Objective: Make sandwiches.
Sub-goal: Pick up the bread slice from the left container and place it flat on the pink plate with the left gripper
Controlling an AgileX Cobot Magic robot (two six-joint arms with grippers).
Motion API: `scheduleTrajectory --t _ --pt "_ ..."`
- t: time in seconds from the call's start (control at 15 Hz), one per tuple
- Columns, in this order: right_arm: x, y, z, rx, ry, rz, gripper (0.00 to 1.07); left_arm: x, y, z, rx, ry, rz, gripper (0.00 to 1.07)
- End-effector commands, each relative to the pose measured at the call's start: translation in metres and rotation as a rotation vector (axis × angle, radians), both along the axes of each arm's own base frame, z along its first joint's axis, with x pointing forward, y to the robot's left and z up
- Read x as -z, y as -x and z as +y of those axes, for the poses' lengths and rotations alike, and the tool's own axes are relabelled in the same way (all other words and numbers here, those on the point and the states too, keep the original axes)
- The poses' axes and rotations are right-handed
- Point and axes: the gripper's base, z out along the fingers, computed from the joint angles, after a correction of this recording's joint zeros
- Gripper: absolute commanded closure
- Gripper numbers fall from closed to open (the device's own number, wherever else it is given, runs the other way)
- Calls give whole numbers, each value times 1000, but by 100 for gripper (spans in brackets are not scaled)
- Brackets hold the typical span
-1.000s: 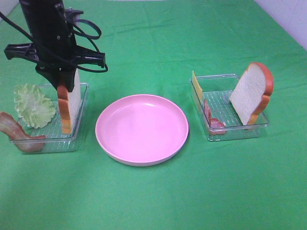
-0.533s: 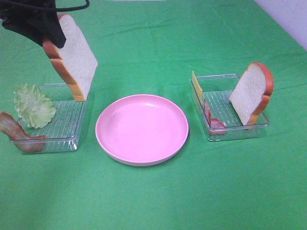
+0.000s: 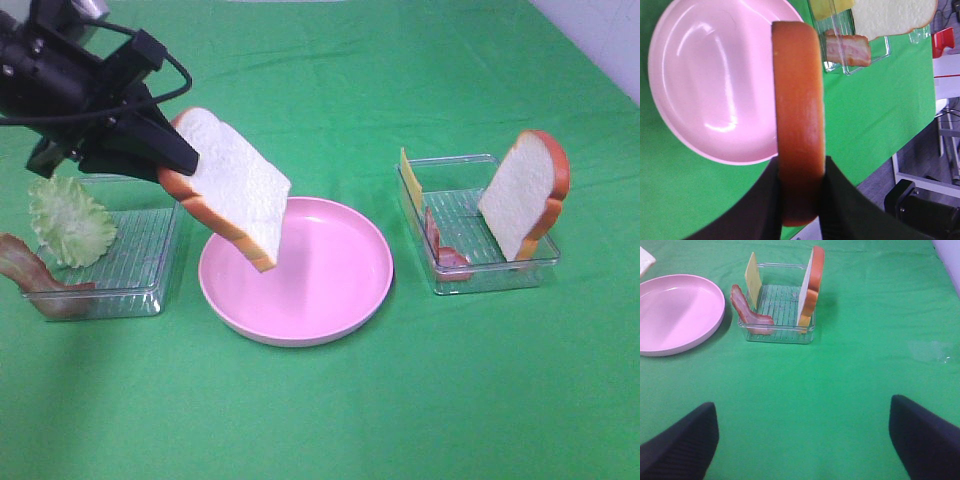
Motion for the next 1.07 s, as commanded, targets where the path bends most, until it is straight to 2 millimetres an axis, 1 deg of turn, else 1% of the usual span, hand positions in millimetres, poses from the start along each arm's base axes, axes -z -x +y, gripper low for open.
scheduleTrajectory --t 0.07,0.13,0.33,0.4,0.47,0.53,0.8,1.07 --pt "0 2 0 -3 7 -19 21 28 -15 -9 -38 110 50 107" --pt "0 2 0 -3 7 -19 21 36 -19 -11 -49 129 70 107" --pt "0 2 0 -3 7 -19 21 70 -28 -14 -86 152 175 107" --pt "0 2 0 -3 7 -19 21 70 -28 -14 -86 152 175 107" --pt "0 2 0 -3 7 -19 21 83 -30 -15 -96 163 218 107" --pt "0 2 0 -3 7 -19 21 88 -30 -17 -95 165 228 107" --pt "0 2 0 -3 7 -19 21 94 -28 -37 -80 127 184 107" --pt "0 2 0 -3 7 -19 21 96 -29 -43 -110 120 168 107"
